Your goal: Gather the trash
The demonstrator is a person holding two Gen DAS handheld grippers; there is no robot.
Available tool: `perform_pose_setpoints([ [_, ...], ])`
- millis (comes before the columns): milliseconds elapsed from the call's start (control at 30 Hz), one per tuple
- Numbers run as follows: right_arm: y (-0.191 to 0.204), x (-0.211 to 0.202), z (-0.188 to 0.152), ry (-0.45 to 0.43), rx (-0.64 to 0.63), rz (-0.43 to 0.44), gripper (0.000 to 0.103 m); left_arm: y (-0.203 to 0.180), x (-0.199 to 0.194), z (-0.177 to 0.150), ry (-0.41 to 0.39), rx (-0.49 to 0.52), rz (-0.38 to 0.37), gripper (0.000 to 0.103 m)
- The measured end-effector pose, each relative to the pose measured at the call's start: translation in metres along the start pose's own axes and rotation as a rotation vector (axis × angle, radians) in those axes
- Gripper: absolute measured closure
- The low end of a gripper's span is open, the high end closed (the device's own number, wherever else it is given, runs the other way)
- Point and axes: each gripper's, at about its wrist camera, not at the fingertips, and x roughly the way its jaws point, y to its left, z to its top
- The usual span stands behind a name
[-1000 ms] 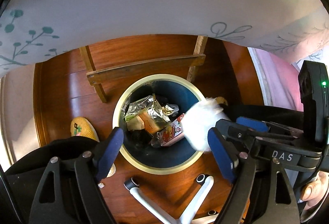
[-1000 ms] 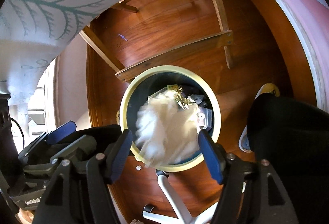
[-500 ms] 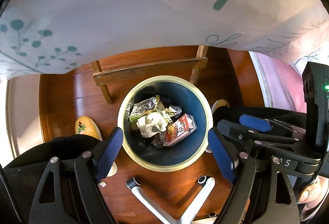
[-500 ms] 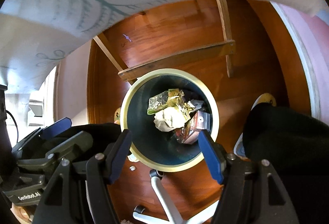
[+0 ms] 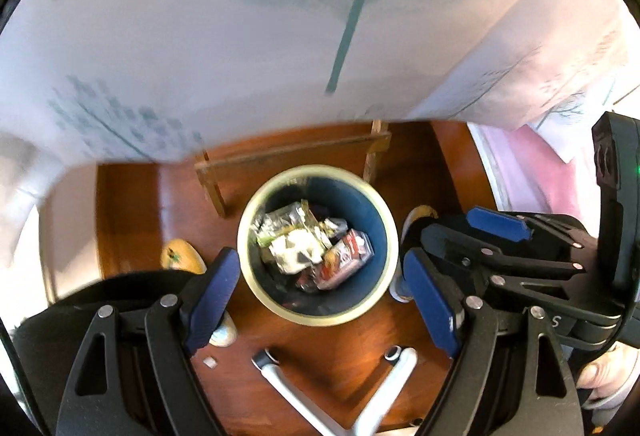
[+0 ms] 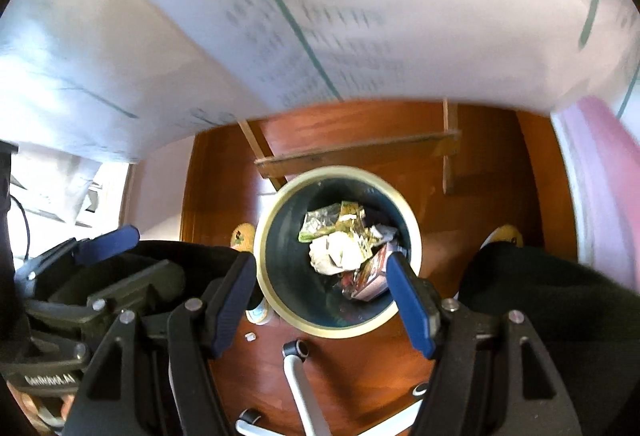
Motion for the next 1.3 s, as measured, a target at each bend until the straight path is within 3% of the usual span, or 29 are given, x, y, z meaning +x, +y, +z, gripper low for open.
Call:
perform_pose_setpoints([
  [367, 0.025, -0.087, 0.027, -0.131, -0.159, -0.060, 0.035, -0.011, -0.102, 0.032, -0.191, 0.051, 0.024, 0.020],
  [600, 0.053, -0.165, 0.048, -0.286, -0.228, -0.042, 0.035, -0.023, -0.167, 0.053, -0.323, 0.063, 0.093, 0.020],
  [767, 0.072, -0.221, 0.056, -0.406, -0.236, -0.062, 0.035, -0.027, -0.207, 0.062, -0.405, 0.021, 0.150, 0.020],
  [833, 0.076, -0.237, 0.059, -0.439, -0.230, -0.059, 0.035, -0.026, -0.221, 0.066, -0.430, -0.006, 0.140, 0.020],
  [1067, 0.093, -0.280, 0.064, -0.546, -0.245, -0.072, 0.035, -0.036, -0.251, 0.069, -0.488, -0.047, 0.150, 0.020],
  [1300, 0.101, -0.298, 0.063, -0.594, -0.252, -0.059, 0.035, -0.047, -0.268, 0.069, -0.531, -0.053, 0.183, 0.020],
])
